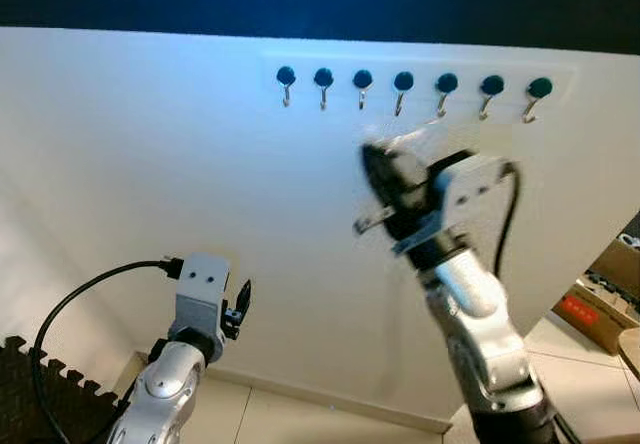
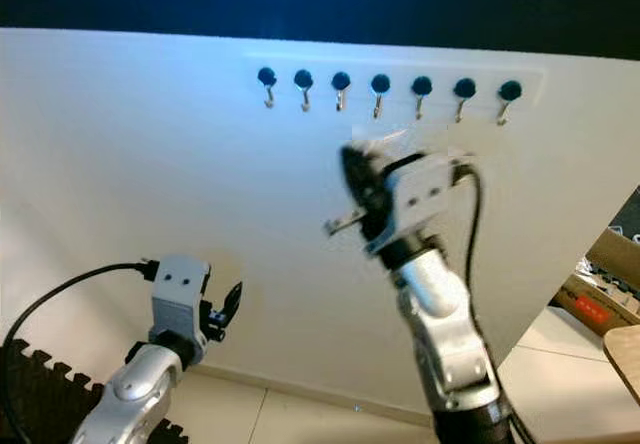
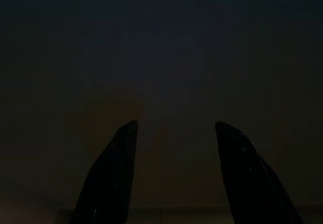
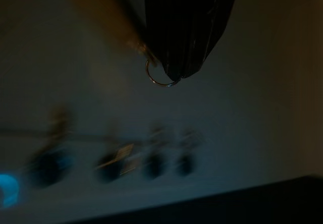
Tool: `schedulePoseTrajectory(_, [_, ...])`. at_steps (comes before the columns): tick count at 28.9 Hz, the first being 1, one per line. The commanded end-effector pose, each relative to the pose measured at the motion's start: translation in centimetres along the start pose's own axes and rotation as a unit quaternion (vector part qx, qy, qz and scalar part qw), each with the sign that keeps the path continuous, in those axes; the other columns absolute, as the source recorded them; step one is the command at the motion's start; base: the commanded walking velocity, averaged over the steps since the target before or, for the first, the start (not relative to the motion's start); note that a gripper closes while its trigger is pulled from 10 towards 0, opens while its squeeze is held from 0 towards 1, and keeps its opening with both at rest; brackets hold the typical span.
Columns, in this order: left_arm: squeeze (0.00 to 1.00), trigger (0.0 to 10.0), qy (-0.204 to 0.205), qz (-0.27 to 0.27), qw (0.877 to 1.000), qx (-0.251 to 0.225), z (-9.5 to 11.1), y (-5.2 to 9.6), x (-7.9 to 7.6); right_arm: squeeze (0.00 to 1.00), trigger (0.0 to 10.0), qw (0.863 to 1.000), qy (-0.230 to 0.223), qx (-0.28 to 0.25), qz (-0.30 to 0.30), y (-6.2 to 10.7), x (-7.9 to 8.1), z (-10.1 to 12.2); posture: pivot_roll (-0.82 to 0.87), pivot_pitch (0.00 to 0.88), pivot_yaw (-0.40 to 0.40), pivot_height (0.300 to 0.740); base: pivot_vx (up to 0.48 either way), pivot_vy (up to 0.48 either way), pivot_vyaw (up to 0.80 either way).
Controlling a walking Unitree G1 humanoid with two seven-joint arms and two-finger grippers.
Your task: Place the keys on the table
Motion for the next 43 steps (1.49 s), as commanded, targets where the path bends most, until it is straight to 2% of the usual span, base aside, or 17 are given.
schedulePoseTrajectory(1, [0.0, 10.0, 0.0, 0.004, 1.0, 0.013, -0.7, 0.2, 0.0, 0.0, 10.0, 1.0, -0.01, 0.002, 0.015, 0.3, 0.6, 0.0, 0.17, 0.14, 0.04, 0.74, 0.0, 0.0, 0.0])
schedulePoseTrajectory(3, [0.0, 10.0, 0.0, 0.004, 1.0, 0.014, -0.7, 0.3, 0.0, 0.0, 10.0, 0.999, -0.023, 0.024, 0.017, 1.2, 1.1, -1.2, 0.16, 0.144, 0.037, 0.74, 0.0, 0.0, 0.0])
schedulePoseTrajectory(5, [0.0, 10.0, 0.001, 0.004, 1.0, 0.016, -0.9, 0.3, -0.1, 0.0, 10.0, 0.99, -0.062, 0.116, -0.042, 4.4, 0.6, -5.9, 0.16, 0.146, 0.036, 0.74, 0.0, 0.0, 0.0])
schedulePoseTrajectory(10, [0.0, 10.0, 0.002, 0.002, 1.0, 0.019, -1.1, 0.3, -0.3, 0.0, 10.0, 0.973, -0.075, 0.178, -0.13, 6.9, -1.3, -9.0, 0.15, 0.15, 0.032, 0.74, 0.0, 0.0, 0.0])
schedulePoseTrajectory(12, [0.0, 10.0, 0.002, 0.0, 1.0, 0.02, -1.2, 0.3, -0.4, 0.0, 10.0, 0.959, -0.074, 0.21, -0.177, 8.4, -2.6, -10.5, 0.14, 0.151, 0.03, 0.74, 0.0, 0.0, 0.0])
schedulePoseTrajectory(14, [0.0, 10.0, 0.004, -0.002, 1.0, 0.022, -1.4, 0.2, -0.6, 0.0, 10.0, 0.929, -0.043, 0.264, -0.256, 11.8, -5.0, -12.2, 0.13, 0.155, 0.027, 0.74, 0.0, 0.0, 0.0])
schedulePoseTrajectory(17, [0.0, 10.0, 0.005, -0.004, 1.0, 0.024, -1.6, 0.1, -0.8, 0.0, 10.0, 0.901, 0.028, 0.288, -0.324, 14.9, -8.4, -11.7, 0.1, 0.158, 0.026, 0.74, 0.0, 0.0, 0.0])
schedulePoseTrajectory(20, [0.0, 10.0, 0.006, -0.006, 1.0, 0.026, -1.7, 0.0, -0.9, 0.0, 10.0, 0.89, 0.065, 0.291, -0.345, 15.8, -10.0, -11.0, 0.09, 0.158, 0.025, 0.74, 0.0, 0.0, 0.0])
schedulePoseTrajectory(24, [0.0, 10.0, 0.009, -0.016, 0.999, 0.03, -2.1, -0.5, -1.4, 0.0, 10.0, 0.837, 0.163, 0.308, -0.421, 19.8, -15.9, -8.9, 0.07, 0.155, 0.029, 0.74, 0.0, 0.0, 0.0])
schedulePoseTrajectory(30, [0.0, 10.0, 0.007, -0.02, 0.999, 0.031, -2.1, -0.7, -1.5, 0.0, 10.0, 0.816, 0.215, 0.281, -0.457, 20.7, -19.9, -6.6, 0.07, 0.148, 0.032, 0.74, 0.0, 0.0, 0.0])
schedulePoseTrajectory(35, [0.0, 10.0, 0.006, -0.019, 0.999, 0.031, -2.1, -0.7, -1.4, 0.0, 10.0, 0.801, 0.236, 0.279, -0.475, 21.4, -21.5, -5.8, 0.07, 0.148, 0.032, 0.74, 0.0, 0.0, 0.0])
schedulePoseTrajectory(37, [0.0, 10.0, 0.005, -0.019, 0.999, 0.031, -2.1, -0.6, -1.3, 0.0, 10.0, 0.758, 0.261, 0.301, -0.517, 24.1, -23.6, -5.2, 0.08, 0.145, 0.031, 0.74, 0.0, 0.0, 0.0])
schedulePoseTrajectory(38, [0.0, 10.0, 0.005, -0.019, 0.999, 0.031, -2.1, -0.6, -1.3, 0.0, 10.0, 0.758, 0.261, 0.301, -0.517, 24.1, -23.6, -5.2, 0.08, 0.145, 0.031, 0.74, 0.0, 0.0, 0.0])
schedulePoseTrajectory(39, [0.0, 10.0, 0.004, -0.018, 0.999, 0.032, -2.2, -0.5, -1.3, 0.0, 10.0, 0.735, 0.267, 0.311, -0.54, 25.7, -24.7, -4.8, 0.08, 0.143, 0.031, 0.74, 0.0, 0.0, 0.0])
schedulePoseTrajectory(40, [0.0, 10.0, 0.004, -0.018, 0.999, 0.032, -2.2, -0.5, -1.3, 0.0, 10.0, 0.735, 0.267, 0.311, -0.54, 25.7, -24.7, -4.8, 0.08, 0.143, 0.031, 0.74, 0.0, 0.0, 0.0])
schedulePoseTrajectory(42, [0.0, 10.0, 0.003, -0.017, 0.999, 0.033, -2.3, -0.4, -1.2, 0.0, 10.0, 0.688, 0.278, 0.333, -0.582, 29.2, -26.4, -4.1, 0.08, 0.143, 0.03, 0.74, 0.0, 0.0, 0.0])
schedulePoseTrajectory(43, [0.0, 10.0, 0.003, -0.017, 0.999, 0.033, -2.3, -0.4, -1.2, 0.0, 10.0, 0.688, 0.278, 0.333, -0.582, 29.2, -26.4, -4.1, 0.08, 0.143, 0.03, 0.74, 0.0, 0.0, 0.0])
Point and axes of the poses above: a point about 5 cm out from each wrist's last joint towards the gripper, its own y axis pointing back from the gripper into the wrist, its own z axis along the axis of the wrist's last joint, x = y × z, the point moved 5 cm from there along -y, pointing out of the wrist towards the gripper, and after that the axes turned 12 degrees about y, right-handed, at the moved point
